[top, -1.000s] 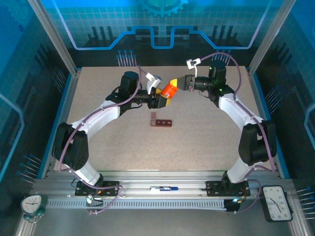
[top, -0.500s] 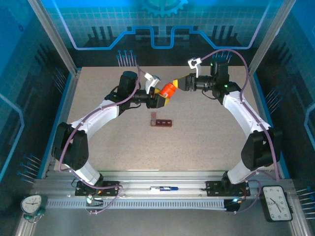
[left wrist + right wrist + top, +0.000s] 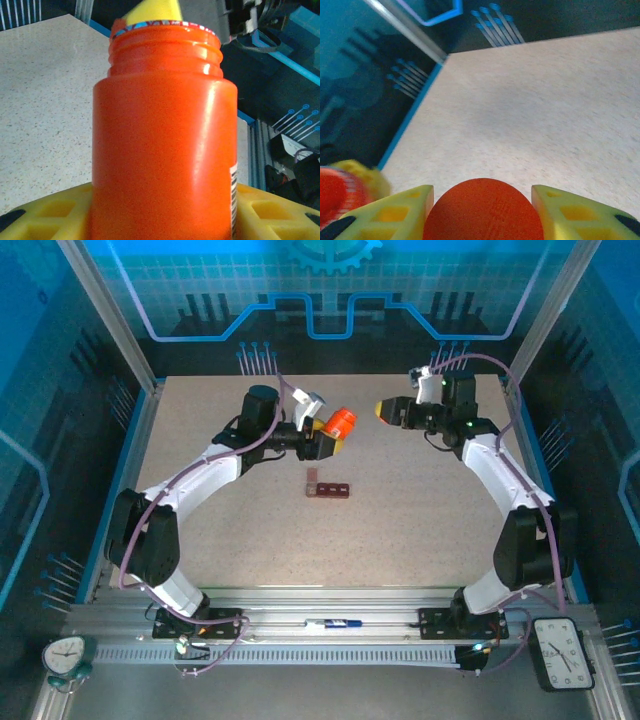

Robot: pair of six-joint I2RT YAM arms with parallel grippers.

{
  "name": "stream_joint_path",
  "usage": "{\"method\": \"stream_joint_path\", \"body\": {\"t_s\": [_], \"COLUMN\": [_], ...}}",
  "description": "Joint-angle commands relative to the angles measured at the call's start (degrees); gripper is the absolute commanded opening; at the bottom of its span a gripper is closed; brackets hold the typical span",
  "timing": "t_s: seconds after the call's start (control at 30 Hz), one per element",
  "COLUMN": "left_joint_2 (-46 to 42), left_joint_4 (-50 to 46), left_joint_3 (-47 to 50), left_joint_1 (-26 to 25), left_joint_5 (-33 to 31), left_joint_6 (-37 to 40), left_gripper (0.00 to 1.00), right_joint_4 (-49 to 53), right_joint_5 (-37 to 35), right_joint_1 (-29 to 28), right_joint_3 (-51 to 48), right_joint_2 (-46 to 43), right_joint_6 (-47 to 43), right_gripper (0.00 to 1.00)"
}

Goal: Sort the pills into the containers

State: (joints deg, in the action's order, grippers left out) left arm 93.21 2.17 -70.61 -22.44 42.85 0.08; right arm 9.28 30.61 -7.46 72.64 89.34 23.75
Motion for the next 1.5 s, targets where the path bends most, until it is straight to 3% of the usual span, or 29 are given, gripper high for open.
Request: {"method": "stream_joint_path", "body": {"t_s": [0.0,0.1,0.3,0.7,0.97,1.2,1.47], "left_joint_2": [-2.97,-4.44,-7.57,-12.58,-14.37,-15.85,-14.97], "left_joint_4": [3.22,5.68,10.22,8.14,7.67,9.08,12.71], "left_joint_3": [2.31,4.86,10.55,15.16,16.9,18.72,20.53], "left_joint_1": [0.27,0.25,0.2,0.32,0.29,0.29,0.29], "left_joint_5": [-3.38,-6.82,-12.68,-17.85,-20.15,-22.4,-23.25], "left_joint_6": [0.49,-0.24,-2.09,-2.67,-4.09,-4.53,-5.3], "left_gripper": [0.19,0.19,0.2,0.2,0.2,0.2,0.2], "right_joint_4": [4.27,6.08,2.68,7.3,10.47,12.05,13.33], "right_joint_5": [-10.81,-18.59,-26.81,-39.27,-39.85,-37.32,-33.83], "right_joint_1": [-0.29,-1.57,-3.99,-7.34,-8.51,-8.88,-8.96], "right_joint_3": [-2.75,-5.51,-11.45,-8.66,-7.78,-7.63,-7.85], "right_joint_2": [-1.03,0.2,3.42,13.28,17.24,18.07,12.31], "right_joint_6": [0.64,0.68,3.38,7.24,9.21,8.82,7.83], "right_gripper": [0.41,0.41,0.42,0.44,0.51,0.69,0.75]}}
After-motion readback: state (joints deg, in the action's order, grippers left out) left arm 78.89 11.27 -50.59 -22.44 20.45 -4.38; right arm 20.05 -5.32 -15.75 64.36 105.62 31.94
